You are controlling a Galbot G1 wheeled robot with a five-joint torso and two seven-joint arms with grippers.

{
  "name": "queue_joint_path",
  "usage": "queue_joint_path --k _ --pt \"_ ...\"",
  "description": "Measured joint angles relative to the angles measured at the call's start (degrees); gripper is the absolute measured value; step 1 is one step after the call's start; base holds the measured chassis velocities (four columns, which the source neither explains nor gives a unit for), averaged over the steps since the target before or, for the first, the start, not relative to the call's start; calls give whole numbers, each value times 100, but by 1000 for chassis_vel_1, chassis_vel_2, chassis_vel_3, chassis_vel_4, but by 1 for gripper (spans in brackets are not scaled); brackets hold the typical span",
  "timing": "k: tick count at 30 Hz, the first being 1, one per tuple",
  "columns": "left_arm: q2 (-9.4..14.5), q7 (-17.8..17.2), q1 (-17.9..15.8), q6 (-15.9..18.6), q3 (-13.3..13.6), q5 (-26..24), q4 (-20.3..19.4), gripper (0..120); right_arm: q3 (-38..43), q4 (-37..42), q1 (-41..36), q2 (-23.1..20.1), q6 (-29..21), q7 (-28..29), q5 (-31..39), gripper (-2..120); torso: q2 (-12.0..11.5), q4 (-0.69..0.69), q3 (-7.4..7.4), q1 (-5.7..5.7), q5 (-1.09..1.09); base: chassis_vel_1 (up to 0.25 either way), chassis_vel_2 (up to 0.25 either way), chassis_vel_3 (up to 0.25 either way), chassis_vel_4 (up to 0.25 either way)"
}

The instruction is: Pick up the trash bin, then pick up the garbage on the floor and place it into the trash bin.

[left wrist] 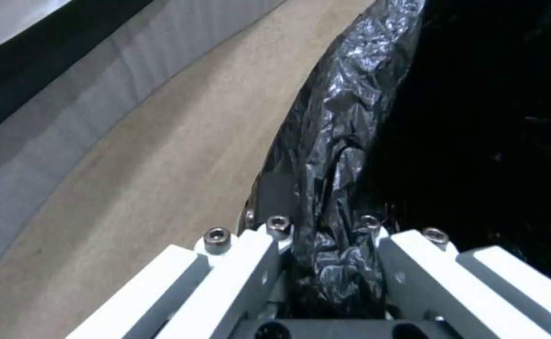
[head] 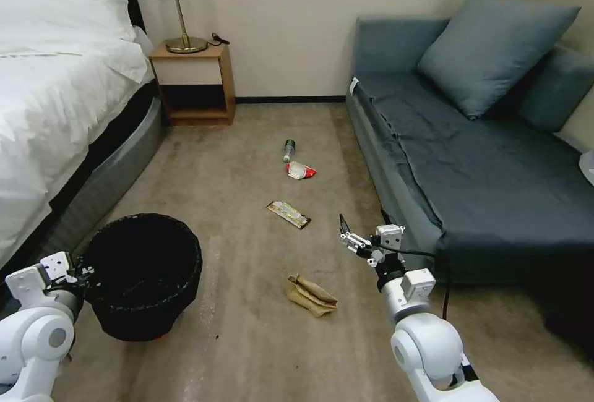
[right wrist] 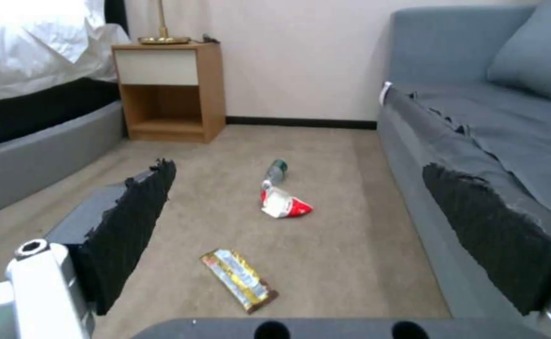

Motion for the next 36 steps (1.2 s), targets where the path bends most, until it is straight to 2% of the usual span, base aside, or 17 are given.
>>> queue_joint_path --k 8,11,12,15,16,18,20,21,24,28,36 --pt "2 1 21 1 -42 3 -22 3 -59 -483 348 -196 155 -222 -113 100 0 -1 2 1 0 -154 166 162 -156" --pt "9 17 65 1 -44 2 -51 3 -263 -926 790 -682 113 -647 171 100 0 -1 1 1 2 -26 28 0 -15" --pt "9 17 65 1 -44 2 -51 3 -263 -926 790 -682 113 -647 171 100 0 -1 1 1 2 0 0 0 0" --pt "-25 15 110 2 -42 61 -63 3 -739 -1425 1147 -1652 173 -1403 571 100 0 1 0 0 0 0 0 0 0" --pt "-25 15 110 2 -42 61 -63 3 -739 -1425 1147 -1652 173 -1403 571 100 0 1 0 0 0 0 0 0 0" --pt "-85 33 113 2 -12 114 -66 3 -1164 -1931 1380 -2103 397 -1964 758 100 0 1 0 0 0 0 0 0 0" --pt "-148 48 102 2 27 177 -67 3 -1584 -2570 1665 -2270 725 -2368 786 100 0 -2 0 1 0 0 0 0 0" --pt "-148 48 102 2 27 177 -67 3 -1584 -2570 1665 -2270 725 -2368 786 100 0 -2 0 1 0 0 0 0 0" --pt "-256 67 123 2 72 283 -70 3 -2362 -3448 2108 -2330 996 -2624 1016 100 0 -1 1 1 1 0 0 0 0" --pt "-331 77 181 2 77 377 -108 3 -3005 -4035 2455 -2287 1125 -2803 1118 100 0 1 0 0 2 0 0 0 0" --pt "-469 85 373 2 -19 456 -319 3 -3753 -4817 2901 -2193 1263 -3000 1028 100 -1 0 0 0 0 0 0 0 0"
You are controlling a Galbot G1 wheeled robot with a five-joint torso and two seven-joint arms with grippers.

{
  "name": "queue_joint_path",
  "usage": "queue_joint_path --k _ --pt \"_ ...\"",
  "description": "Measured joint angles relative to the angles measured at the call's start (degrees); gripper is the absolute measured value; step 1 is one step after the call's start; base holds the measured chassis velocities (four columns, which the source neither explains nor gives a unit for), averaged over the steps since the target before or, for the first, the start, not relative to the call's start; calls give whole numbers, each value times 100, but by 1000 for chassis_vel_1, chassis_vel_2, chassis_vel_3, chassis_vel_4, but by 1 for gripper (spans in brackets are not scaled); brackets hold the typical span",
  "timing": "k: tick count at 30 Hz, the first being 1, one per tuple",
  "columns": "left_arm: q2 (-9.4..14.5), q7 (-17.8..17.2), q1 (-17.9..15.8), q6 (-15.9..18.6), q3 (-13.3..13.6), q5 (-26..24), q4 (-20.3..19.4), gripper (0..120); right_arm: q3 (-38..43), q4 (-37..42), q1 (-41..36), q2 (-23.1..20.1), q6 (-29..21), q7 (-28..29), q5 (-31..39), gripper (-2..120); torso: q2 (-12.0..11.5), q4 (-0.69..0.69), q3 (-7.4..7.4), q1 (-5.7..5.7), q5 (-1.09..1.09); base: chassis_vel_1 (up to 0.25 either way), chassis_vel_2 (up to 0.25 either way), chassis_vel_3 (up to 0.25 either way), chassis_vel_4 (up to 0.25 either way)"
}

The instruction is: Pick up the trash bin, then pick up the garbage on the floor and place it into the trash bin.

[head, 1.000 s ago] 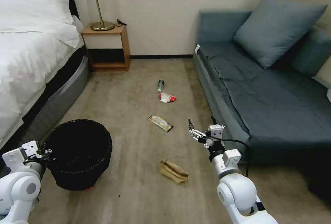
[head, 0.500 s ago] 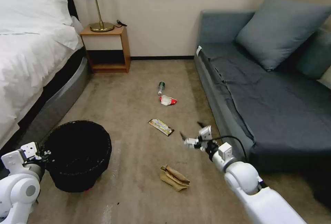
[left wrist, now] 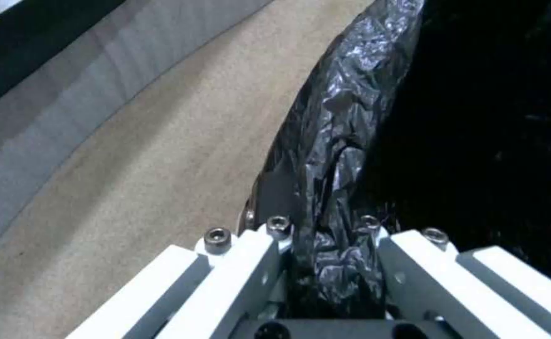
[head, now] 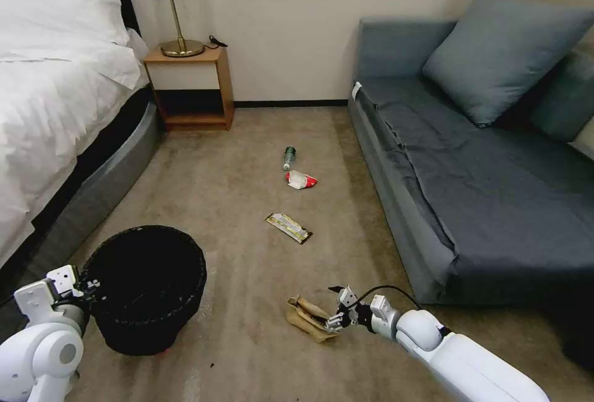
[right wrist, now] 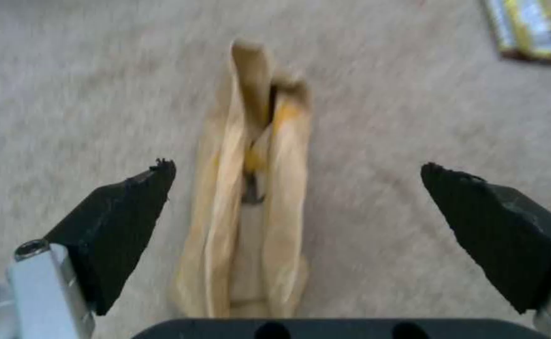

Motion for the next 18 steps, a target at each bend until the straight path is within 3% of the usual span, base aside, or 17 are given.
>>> queue_joint_path --k 11,18 --pt "-6 22 100 0 -150 -7 -105 3 -300 -703 189 200 347 -15 -333 98 0 0 0 0 0 0 0 0 0" --pt "43 23 50 -1 -118 -12 -71 3 -294 -785 119 275 440 48 -471 73 0 0 0 0 0 0 0 0 0"
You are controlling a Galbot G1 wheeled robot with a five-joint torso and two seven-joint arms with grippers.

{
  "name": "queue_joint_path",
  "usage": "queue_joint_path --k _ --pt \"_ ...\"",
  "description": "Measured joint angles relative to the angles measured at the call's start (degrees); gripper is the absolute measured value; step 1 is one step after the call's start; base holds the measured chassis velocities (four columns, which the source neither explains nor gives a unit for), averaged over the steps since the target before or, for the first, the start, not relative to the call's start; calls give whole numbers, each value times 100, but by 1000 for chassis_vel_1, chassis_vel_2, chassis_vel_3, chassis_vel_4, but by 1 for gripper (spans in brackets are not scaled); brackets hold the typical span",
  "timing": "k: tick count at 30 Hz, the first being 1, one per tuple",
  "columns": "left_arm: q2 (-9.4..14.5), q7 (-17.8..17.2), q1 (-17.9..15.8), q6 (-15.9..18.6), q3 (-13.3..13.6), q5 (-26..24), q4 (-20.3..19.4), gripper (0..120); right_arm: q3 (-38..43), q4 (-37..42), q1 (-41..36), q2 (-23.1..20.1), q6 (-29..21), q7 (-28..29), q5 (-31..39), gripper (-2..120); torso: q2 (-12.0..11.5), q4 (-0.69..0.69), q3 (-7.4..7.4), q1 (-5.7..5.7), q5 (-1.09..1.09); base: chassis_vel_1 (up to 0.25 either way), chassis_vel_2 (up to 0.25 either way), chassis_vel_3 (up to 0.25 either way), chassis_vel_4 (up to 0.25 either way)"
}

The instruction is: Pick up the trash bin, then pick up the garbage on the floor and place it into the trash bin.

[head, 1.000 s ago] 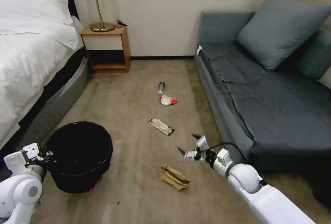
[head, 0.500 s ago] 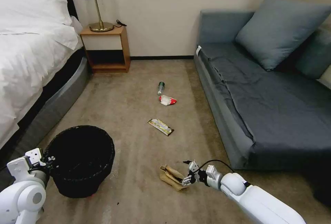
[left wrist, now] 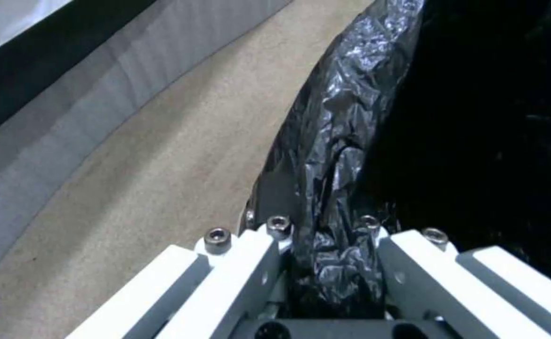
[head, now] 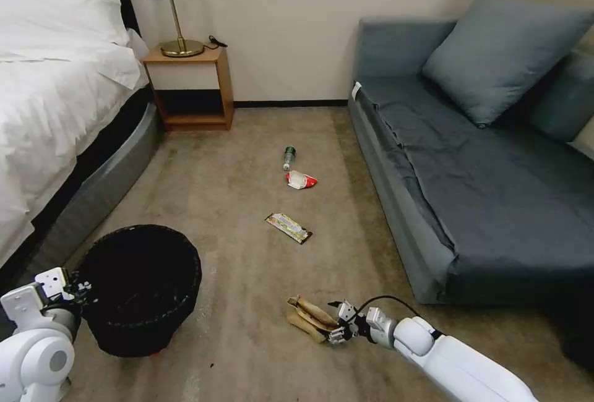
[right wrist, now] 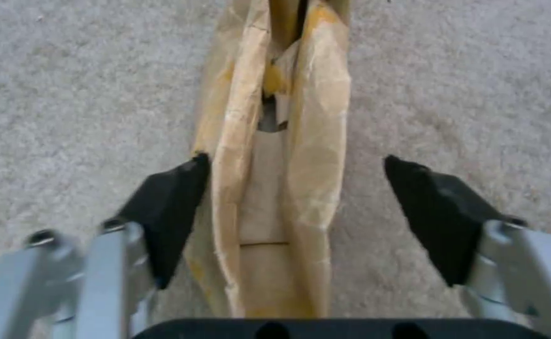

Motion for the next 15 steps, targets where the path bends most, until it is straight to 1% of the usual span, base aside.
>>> queue_joint_path --k 1,2,6,7,11,12,13,14,15 --pt "10 0 -7 0 4 -1 12 3 7 -1 -10 10 5 12 -17 70 0 0 0 0 0 0 0 0 0" --pt "10 0 -7 0 4 -1 12 3 7 -1 -10 10 5 12 -17 70 0 0 0 0 0 0 0 0 0" --pt "54 -1 -39 0 18 -3 57 3 7 0 -25 22 26 22 -58 51 0 1 0 0 0 0 0 0 0" --pt "54 -1 -39 0 18 -3 57 3 7 0 -25 22 26 22 -58 51 0 1 0 0 0 0 0 0 0" --pt "83 -2 -56 0 32 -8 75 3 -9 -14 -48 39 87 47 -108 33 0 0 0 0 0 0 0 0 0" --pt "83 -2 -56 0 32 -8 75 3 -9 -14 -48 39 87 47 -108 33 0 0 0 0 0 0 0 0 0" --pt "87 -3 -56 0 31 -9 78 3 -9 -17 -52 45 101 47 -112 30 0 0 0 0 0 0 0 0 0" --pt "91 -5 -57 0 31 -9 84 3 -8 -19 -55 49 122 44 -117 23 0 1 0 0 0 0 0 0 0" --pt "91 -5 -57 0 31 -9 84 3 -8 -19 -55 49 122 44 -117 23 0 1 0 0 0 0 0 0 0"
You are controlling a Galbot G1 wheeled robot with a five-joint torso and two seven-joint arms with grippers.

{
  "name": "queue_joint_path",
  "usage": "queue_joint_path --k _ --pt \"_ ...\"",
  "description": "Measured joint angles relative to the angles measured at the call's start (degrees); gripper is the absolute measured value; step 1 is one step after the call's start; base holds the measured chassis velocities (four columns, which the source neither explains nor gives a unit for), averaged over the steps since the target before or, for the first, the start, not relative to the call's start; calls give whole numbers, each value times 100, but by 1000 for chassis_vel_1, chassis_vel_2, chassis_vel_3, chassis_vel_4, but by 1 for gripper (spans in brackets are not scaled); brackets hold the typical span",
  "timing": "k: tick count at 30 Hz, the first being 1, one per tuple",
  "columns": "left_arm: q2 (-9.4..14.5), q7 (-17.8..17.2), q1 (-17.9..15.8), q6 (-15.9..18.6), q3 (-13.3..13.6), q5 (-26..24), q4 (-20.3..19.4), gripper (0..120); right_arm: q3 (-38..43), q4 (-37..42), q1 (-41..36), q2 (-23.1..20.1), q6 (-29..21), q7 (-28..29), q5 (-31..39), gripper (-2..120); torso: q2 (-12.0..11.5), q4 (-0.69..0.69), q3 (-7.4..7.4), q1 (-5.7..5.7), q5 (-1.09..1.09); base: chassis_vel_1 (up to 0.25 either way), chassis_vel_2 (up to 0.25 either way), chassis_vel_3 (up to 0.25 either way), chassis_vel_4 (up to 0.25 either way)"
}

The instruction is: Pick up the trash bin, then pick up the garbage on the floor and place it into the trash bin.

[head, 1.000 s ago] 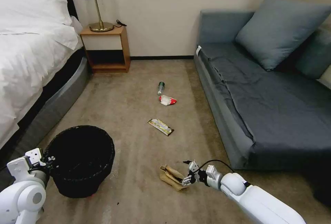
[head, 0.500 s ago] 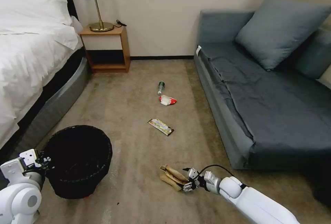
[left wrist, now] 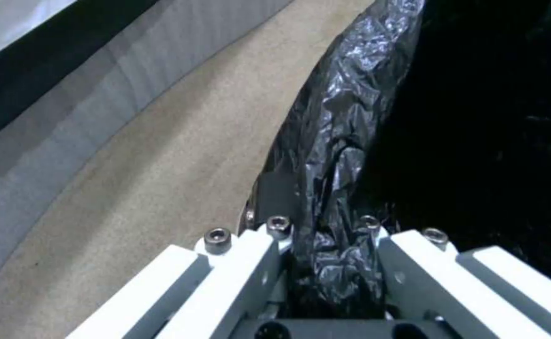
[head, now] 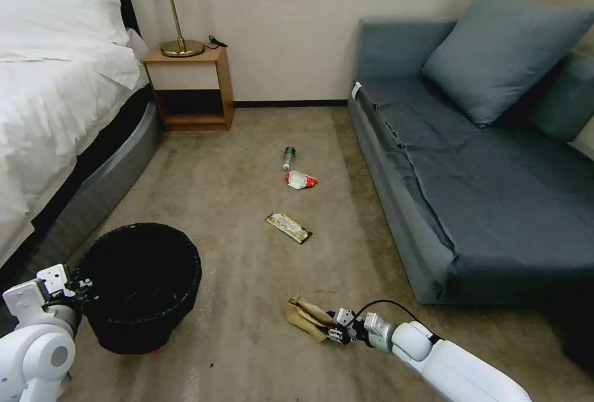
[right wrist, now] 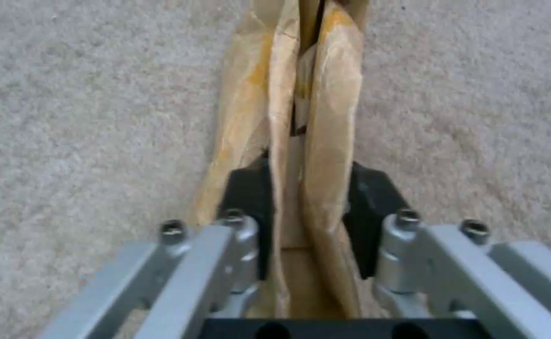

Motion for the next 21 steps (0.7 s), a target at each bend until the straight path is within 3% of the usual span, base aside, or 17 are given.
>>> queue_joint_path --k 6,14,21 --pt "-4 -3 5 0 0 0 2 3 56 48 -32 -38 85 -19 12 0 0 0 0 0 0 0 0 0 0" --pt "-32 -1 23 0 -1 34 34 3 109 339 -80 -204 127 119 166 0 0 -1 0 0 1 0 0 0 0" --pt "-32 29 27 0 27 127 104 3 412 1964 69 -665 -190 649 1312 0 0 -1 0 0 -1 0 0 0 0"
